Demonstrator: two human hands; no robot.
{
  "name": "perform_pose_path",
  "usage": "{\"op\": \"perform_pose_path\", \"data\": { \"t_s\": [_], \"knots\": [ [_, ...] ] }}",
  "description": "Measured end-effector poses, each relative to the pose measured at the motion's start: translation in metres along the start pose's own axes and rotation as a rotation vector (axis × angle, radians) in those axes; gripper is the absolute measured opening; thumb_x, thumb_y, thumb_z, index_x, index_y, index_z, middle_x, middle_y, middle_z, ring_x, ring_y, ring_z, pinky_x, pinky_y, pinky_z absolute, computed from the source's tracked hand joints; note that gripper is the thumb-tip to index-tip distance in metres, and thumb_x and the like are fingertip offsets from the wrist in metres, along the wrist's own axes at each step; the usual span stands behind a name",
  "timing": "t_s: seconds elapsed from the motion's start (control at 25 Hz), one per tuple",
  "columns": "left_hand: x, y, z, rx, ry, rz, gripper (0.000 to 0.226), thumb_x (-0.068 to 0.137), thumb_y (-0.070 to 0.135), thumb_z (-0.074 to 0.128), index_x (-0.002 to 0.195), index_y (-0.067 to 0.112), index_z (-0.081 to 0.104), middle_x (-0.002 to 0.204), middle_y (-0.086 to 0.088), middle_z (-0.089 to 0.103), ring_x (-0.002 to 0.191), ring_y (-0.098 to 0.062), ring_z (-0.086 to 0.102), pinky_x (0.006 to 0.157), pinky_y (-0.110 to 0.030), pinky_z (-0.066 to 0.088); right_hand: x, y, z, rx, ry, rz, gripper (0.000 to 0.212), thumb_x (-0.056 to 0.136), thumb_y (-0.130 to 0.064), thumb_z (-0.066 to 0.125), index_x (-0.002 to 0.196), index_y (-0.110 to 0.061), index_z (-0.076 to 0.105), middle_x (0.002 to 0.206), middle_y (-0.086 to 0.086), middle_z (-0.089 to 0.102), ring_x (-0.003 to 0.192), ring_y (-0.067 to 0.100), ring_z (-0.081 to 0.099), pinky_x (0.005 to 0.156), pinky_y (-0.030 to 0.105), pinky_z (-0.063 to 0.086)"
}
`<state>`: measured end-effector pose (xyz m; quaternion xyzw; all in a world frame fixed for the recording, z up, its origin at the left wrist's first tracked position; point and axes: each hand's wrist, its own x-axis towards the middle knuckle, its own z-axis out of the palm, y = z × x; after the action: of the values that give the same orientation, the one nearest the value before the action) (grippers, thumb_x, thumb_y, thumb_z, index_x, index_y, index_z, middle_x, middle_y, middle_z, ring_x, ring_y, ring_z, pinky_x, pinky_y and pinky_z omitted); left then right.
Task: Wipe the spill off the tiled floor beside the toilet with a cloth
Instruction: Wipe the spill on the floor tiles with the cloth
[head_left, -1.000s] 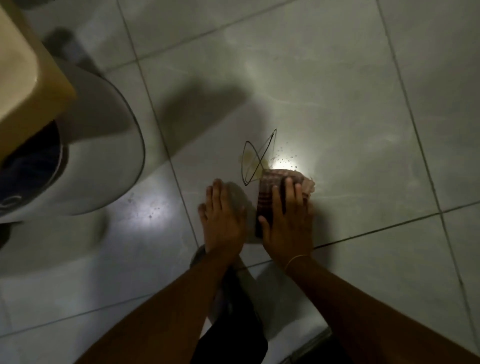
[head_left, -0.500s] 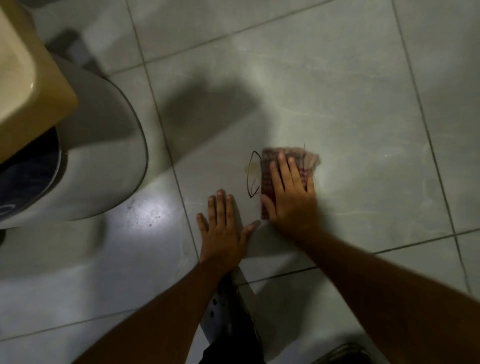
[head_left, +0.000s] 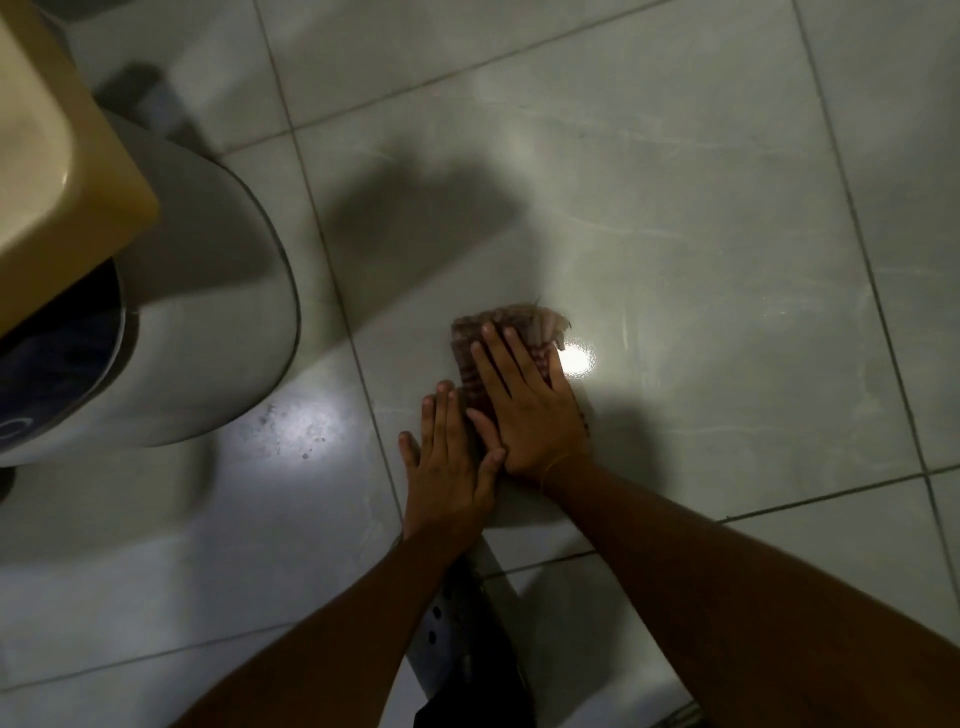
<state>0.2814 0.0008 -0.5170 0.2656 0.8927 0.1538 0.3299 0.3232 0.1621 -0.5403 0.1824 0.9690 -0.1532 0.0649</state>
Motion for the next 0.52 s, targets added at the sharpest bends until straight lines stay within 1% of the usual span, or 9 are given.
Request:
{"op": "perform_pose_path", "data": {
  "t_s": [0.08, 0.16, 0.2, 0.28, 0.32, 0.4, 0.48, 0.52],
  "knots": [
    [-0.001, 0.001, -0.001, 0.013, 0.001, -0.01, 0.088, 0.097, 0.081, 0.013, 0.163, 0.038, -0.025, 0.173, 0.014, -0.029, 0.159, -0.006, -0.03, 0.129, -0.053, -0.012, -0.041, 0.001, 0.008, 0.038, -0.008, -0.002, 0.076, 0.109, -0.056, 0.037, 0.172, -0.017, 0.02, 0.182, 0.006, 0.015, 0.169, 0.027, 0.013, 0.134, 0.06, 0.013],
    [-0.001, 0.002, 0.0, 0.023, -0.01, -0.013, 0.092, 0.096, 0.081, 0.014, 0.166, 0.033, -0.022, 0.174, 0.013, -0.028, 0.16, -0.008, -0.028, 0.129, -0.053, -0.012, -0.108, 0.008, 0.015, 0.035, -0.043, -0.016, 0.078, 0.107, -0.056, 0.042, 0.172, -0.019, 0.022, 0.182, 0.004, 0.014, 0.169, 0.024, 0.012, 0.13, 0.061, 0.022],
    [-0.001, 0.002, 0.0, 0.026, -0.012, -0.009, 0.093, 0.096, 0.082, 0.015, 0.166, 0.032, -0.021, 0.174, 0.013, -0.029, 0.161, -0.009, -0.027, 0.128, -0.053, -0.012, -0.142, 0.014, 0.016, 0.03, -0.073, -0.004, 0.079, 0.106, -0.057, 0.045, 0.172, -0.02, 0.022, 0.183, 0.002, 0.012, 0.17, 0.023, 0.011, 0.129, 0.061, 0.025],
    [-0.001, 0.002, 0.001, 0.039, -0.013, -0.001, 0.094, 0.097, 0.082, 0.017, 0.166, 0.031, -0.021, 0.174, 0.014, -0.03, 0.161, -0.01, -0.027, 0.128, -0.053, -0.012, -0.184, 0.028, 0.011, 0.014, -0.103, 0.027, 0.08, 0.106, -0.061, 0.043, 0.172, -0.023, 0.021, 0.183, -0.002, 0.011, 0.169, 0.021, 0.012, 0.128, 0.062, 0.025],
    [-0.001, 0.003, 0.0, 0.049, -0.014, 0.001, 0.095, 0.097, 0.082, 0.017, 0.166, 0.03, -0.021, 0.174, 0.014, -0.03, 0.161, -0.011, -0.027, 0.128, -0.053, -0.012, -0.186, 0.04, 0.007, 0.005, -0.1, 0.033, 0.079, 0.106, -0.064, 0.039, 0.172, -0.024, 0.021, 0.183, -0.002, 0.011, 0.169, 0.021, 0.014, 0.13, 0.061, 0.023],
    [-0.001, 0.004, -0.002, 0.064, -0.02, -0.003, 0.095, 0.096, 0.082, 0.015, 0.167, 0.029, -0.02, 0.174, 0.012, -0.03, 0.162, -0.012, -0.026, 0.129, -0.054, -0.011, -0.156, 0.066, -0.006, -0.023, -0.076, 0.056, 0.081, 0.105, -0.067, 0.035, 0.172, -0.022, 0.024, 0.183, 0.001, 0.012, 0.168, 0.026, 0.02, 0.133, 0.059, 0.014],
    [-0.002, 0.006, -0.003, 0.076, -0.027, -0.011, 0.096, 0.095, 0.083, 0.012, 0.167, 0.028, -0.019, 0.175, 0.01, -0.029, 0.162, -0.014, -0.025, 0.129, -0.055, -0.011, -0.086, 0.091, -0.023, -0.071, -0.035, 0.17, 0.086, 0.103, -0.066, 0.038, 0.171, -0.016, 0.025, 0.181, 0.009, 0.018, 0.166, 0.032, 0.023, 0.132, 0.059, 0.012],
    [-0.001, 0.007, -0.003, 0.076, -0.031, -0.018, 0.098, 0.094, 0.084, 0.012, 0.167, 0.028, -0.019, 0.175, 0.01, -0.029, 0.162, -0.014, -0.025, 0.129, -0.055, -0.011, -0.044, 0.099, -0.032, -0.077, -0.005, 0.237, 0.087, 0.103, -0.066, 0.037, 0.171, -0.014, 0.022, 0.18, 0.012, 0.02, 0.166, 0.034, 0.022, 0.132, 0.061, 0.013]
  ]
}}
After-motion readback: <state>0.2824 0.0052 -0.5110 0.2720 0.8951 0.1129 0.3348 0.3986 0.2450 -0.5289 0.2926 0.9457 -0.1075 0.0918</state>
